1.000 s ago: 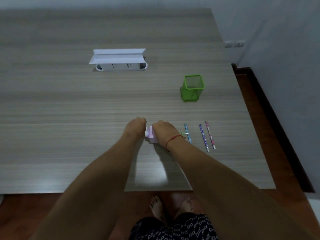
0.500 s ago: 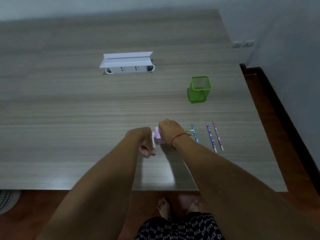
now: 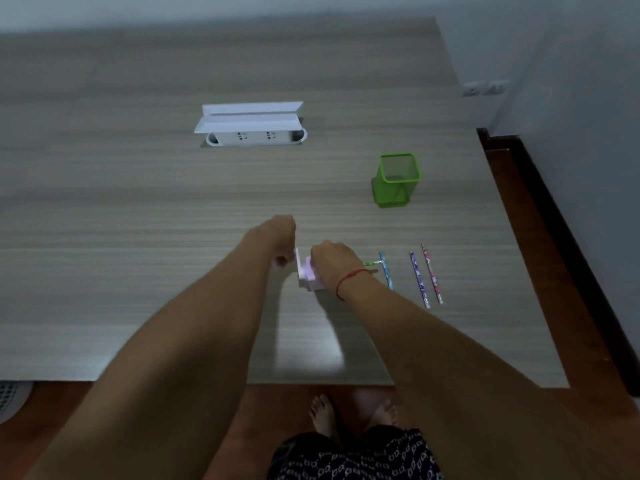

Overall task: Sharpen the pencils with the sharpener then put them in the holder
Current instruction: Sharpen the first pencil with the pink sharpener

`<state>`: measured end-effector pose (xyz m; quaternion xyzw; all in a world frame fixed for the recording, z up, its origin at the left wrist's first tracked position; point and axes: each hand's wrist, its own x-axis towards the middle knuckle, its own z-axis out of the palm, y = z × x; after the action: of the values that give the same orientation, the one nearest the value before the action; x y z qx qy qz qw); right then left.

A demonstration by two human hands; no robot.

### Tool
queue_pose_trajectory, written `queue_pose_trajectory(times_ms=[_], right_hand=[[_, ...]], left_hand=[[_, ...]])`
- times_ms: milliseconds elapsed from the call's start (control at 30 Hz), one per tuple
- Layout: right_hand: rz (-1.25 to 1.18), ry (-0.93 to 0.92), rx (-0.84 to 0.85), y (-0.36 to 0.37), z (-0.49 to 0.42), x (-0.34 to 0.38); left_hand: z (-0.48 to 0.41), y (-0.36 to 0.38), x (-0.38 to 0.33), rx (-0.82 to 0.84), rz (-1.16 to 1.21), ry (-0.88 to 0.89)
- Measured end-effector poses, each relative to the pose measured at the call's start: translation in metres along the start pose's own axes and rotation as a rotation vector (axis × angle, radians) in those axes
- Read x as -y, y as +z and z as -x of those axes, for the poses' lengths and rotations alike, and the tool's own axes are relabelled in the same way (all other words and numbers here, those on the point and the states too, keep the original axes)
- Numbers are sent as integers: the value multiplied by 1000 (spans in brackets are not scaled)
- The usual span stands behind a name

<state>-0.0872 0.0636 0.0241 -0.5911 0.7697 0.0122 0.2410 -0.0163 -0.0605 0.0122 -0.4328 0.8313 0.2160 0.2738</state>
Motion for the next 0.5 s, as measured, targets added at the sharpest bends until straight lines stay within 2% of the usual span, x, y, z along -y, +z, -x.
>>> queue_pose_trajectory(times_ms=[100,200,267,367,500], right_hand=[[29,-5,-2,0,0,-6],[85,-28,-27,5,1,-9],[139,-62,-56,11,0,-11],[162,-90,-80,23,-1,-21],[159,-112,-90,38,3,-30]], left_hand=[[11,-17,-3,384,125,-31],[21,2,-3,603,99,-71],[24,19,3,617,156,-58],[24,37,9,551,272,-27],[22,53,6,542,264,-25]])
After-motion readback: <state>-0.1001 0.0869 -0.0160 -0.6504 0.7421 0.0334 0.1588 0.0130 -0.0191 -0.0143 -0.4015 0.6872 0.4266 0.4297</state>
